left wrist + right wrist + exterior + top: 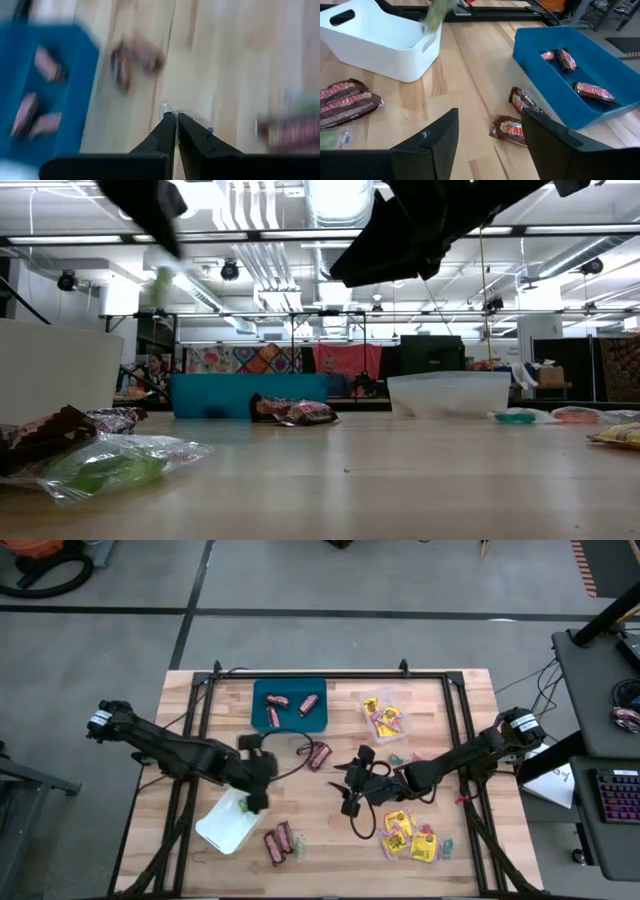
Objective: Sort candy
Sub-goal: Put the green gummy into the white bin, then put the brown chocolate into the blue bin
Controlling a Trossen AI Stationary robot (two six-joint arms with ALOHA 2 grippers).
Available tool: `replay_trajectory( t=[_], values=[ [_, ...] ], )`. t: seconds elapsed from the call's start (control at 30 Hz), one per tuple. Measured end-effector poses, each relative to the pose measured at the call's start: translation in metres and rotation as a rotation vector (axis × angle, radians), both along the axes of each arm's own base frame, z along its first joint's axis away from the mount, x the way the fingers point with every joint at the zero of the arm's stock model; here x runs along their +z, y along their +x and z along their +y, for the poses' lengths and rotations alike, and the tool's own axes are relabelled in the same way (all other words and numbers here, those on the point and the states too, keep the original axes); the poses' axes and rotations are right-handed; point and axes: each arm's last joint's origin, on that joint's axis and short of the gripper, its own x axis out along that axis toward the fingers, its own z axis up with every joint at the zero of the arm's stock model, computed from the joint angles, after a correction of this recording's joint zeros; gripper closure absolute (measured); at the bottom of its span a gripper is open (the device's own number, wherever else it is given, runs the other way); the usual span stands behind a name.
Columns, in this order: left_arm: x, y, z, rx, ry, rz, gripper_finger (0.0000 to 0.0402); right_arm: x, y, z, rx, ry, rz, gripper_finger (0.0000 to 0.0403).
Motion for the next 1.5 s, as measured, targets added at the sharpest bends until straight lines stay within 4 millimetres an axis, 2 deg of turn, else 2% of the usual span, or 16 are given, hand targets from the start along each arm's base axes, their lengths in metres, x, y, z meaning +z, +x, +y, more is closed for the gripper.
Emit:
replay_trajectory(
  t=[0.13, 0.23, 0.37, 0.53, 0.73, 0.9, 1.23, 1.5],
  values=[
    [0.009, -0.021, -0.005, 0.052, -0.065, 0.16, 0.0402, 0.0, 0.0, -0.001, -0.003, 0.001, 0.003, 0.0197],
    [0.008, -0.029, -0.008, 0.095, -0.117, 0.19, 0.0402, 0.0, 0.0, -0.001, -0.013, -0.005, 0.004, 0.0197],
    [-0.007, -0.037, -0.017, 0.153, -0.215, 0.27, 0.0401, -0.001, 0.0, -0.003, -0.029, -0.016, 0.012, 0.0197],
    [-0.037, -0.054, -0.03, 0.3, -0.324, 0.412, 0.0401, -0.002, 0.0, -0.007, -0.042, -0.017, 0.023, 0.0197],
    [-0.057, -0.067, -0.044, 0.382, -0.339, 0.431, 0.04, -0.002, 0.003, -0.019, -0.079, -0.014, 0.022, 0.0197],
    [-0.057, -0.069, -0.047, 0.397, -0.331, 0.408, 0.0373, 0.002, 0.007, -0.028, -0.107, -0.011, 0.011, 0.0197],
    [-0.057, -0.069, -0.047, 0.339, -0.309, 0.409, 0.0283, 0.0, 0.006, -0.031, -0.11, -0.006, 0.04, 0.0197],
    [-0.049, -0.063, -0.047, 0.231, -0.247, 0.306, 0.0263, 0.002, -0.001, -0.033, -0.045, 0.052, 0.116, 0.0197]
  ],
)
